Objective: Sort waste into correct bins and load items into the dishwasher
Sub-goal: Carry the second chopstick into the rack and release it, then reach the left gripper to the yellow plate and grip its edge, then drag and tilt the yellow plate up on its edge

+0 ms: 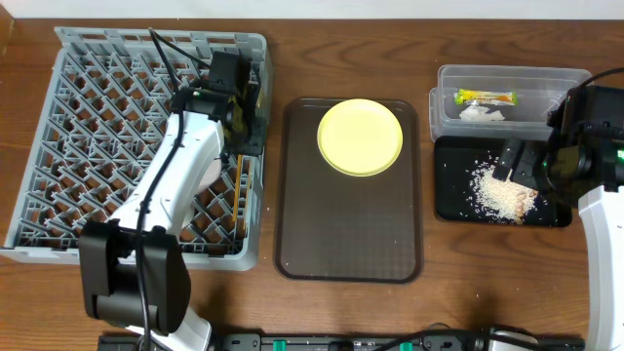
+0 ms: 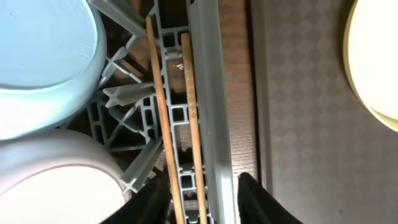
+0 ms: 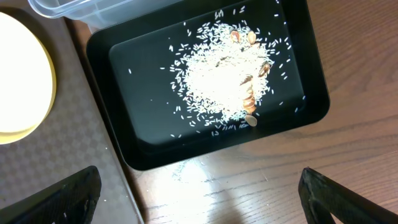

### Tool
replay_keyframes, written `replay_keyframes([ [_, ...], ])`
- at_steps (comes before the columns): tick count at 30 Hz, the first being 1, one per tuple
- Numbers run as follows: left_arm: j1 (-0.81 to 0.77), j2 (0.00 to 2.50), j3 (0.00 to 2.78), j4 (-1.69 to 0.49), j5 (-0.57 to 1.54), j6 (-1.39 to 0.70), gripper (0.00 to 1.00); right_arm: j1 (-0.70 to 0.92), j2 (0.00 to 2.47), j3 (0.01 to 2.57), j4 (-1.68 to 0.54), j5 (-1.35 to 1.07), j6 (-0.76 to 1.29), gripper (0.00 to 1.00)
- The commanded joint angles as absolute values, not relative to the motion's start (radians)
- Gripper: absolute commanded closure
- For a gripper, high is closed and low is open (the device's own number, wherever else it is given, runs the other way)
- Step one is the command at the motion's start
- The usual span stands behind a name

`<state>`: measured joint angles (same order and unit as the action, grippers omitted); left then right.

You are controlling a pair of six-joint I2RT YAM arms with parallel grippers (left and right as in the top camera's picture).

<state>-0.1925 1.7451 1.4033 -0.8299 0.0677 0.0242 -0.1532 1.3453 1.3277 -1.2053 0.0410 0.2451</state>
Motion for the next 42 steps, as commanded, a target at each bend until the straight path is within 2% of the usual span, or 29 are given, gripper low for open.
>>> replay_keyframes([
  [1, -0.217, 1.662, 1.411, -0.821, 0.071, 0.006, 0.55, -0.161, 1.342, 1.346, -1.207, 0.04, 0.246, 0.01],
  [6, -0.34, 1.624, 1.411, -0.75, 0.149, 0.008, 0.48, -0.161, 1.342, 1.346, -1.204, 0.04, 0.246, 0.01],
  [8, -0.398, 1.639, 1.411, -0.705, 0.148, 0.028, 0.46, -0.161, 1.342, 1.346, -1.205, 0.04, 0.246, 0.01],
  [9, -0.427, 1.649, 1.411, -0.68, 0.148, 0.036, 0.41, -0.161, 1.342, 1.346, -1.205, 0.04, 0.246, 0.01],
  [14, -0.559, 1.74, 1.41, -0.543, 0.146, 0.052, 0.37, -0.161, 1.342, 1.346, -1.208, 0.04, 0.246, 0.01],
  [21, -0.671, 1.914, 1.41, -0.44, 0.145, 0.141, 0.36, -0.161, 1.342, 1.346, -1.209, 0.04, 0.246, 0.01],
  [31, -0.718, 2.089, 1.41, -0.433, 0.031, 0.24, 0.36, -0.161, 1.342, 1.346, -1.209, 0.04, 0.246, 0.01],
  [34, -0.718, 2.106, 1.41, -0.437, 0.022, 0.239, 0.41, -0.161, 1.342, 1.346, -1.209, 0.04, 0.246, 0.01],
  [38, -0.718, 2.11, 1.409, -0.471, -0.02, 0.239, 0.63, -0.161, 1.342, 1.346, -1.209, 0.04, 0.246, 0.01],
  [42, -0.718, 2.11, 1.409, -0.529, -0.077, 0.239, 0.7, -0.161, 1.342, 1.346, -1.208, 0.04, 0.246, 0.01],
])
